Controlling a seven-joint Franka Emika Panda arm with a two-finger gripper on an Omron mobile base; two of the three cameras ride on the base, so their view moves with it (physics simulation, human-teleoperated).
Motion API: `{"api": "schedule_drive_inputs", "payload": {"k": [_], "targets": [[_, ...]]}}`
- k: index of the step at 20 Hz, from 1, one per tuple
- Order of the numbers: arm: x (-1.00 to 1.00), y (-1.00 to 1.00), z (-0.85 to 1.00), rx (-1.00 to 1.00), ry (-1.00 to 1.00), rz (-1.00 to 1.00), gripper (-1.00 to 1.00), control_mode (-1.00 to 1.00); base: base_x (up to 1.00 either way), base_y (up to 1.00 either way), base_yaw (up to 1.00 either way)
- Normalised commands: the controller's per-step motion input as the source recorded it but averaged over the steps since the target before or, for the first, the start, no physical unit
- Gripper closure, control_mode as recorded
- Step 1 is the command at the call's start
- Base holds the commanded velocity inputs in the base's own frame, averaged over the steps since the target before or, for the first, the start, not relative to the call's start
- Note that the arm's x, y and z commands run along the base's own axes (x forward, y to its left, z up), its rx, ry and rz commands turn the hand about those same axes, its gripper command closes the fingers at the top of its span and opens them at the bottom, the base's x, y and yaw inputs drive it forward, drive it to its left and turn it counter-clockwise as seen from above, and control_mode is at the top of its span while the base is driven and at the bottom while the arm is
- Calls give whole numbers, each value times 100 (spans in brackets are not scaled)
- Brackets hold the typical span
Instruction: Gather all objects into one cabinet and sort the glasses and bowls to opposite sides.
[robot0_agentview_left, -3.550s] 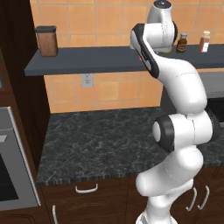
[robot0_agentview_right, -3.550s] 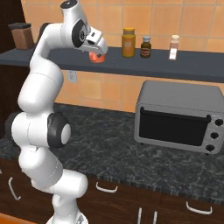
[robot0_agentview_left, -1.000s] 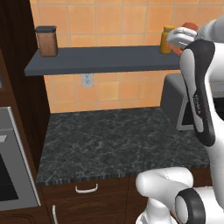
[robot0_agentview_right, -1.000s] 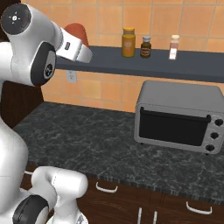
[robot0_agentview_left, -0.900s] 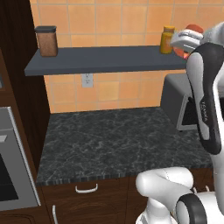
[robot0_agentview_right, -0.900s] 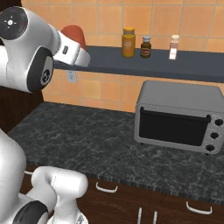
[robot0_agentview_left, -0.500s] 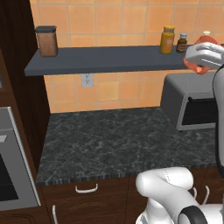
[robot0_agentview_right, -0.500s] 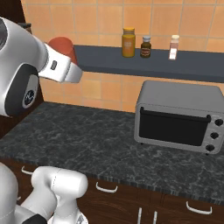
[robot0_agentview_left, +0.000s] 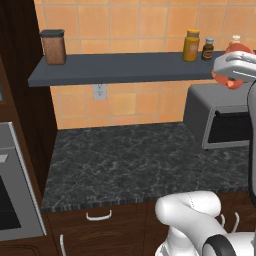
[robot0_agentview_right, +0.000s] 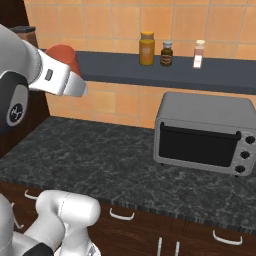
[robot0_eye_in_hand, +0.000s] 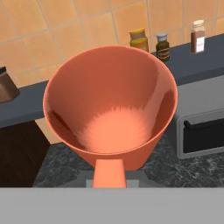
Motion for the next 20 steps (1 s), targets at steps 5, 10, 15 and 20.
{"api": "schedule_drive_inputs", "payload": {"k": [5, 10, 15, 20], "targets": [[0, 2, 0, 0, 0, 0, 100, -100, 0, 0, 0], [-8, 0, 0, 0, 0, 0, 100, -100, 0, 0, 0], [-55, -23, 1, 6, -1, 0, 100, -100, 0, 0, 0], [-59, -39, 6, 20, 0, 0, 100, -100, 0, 0, 0]]}}
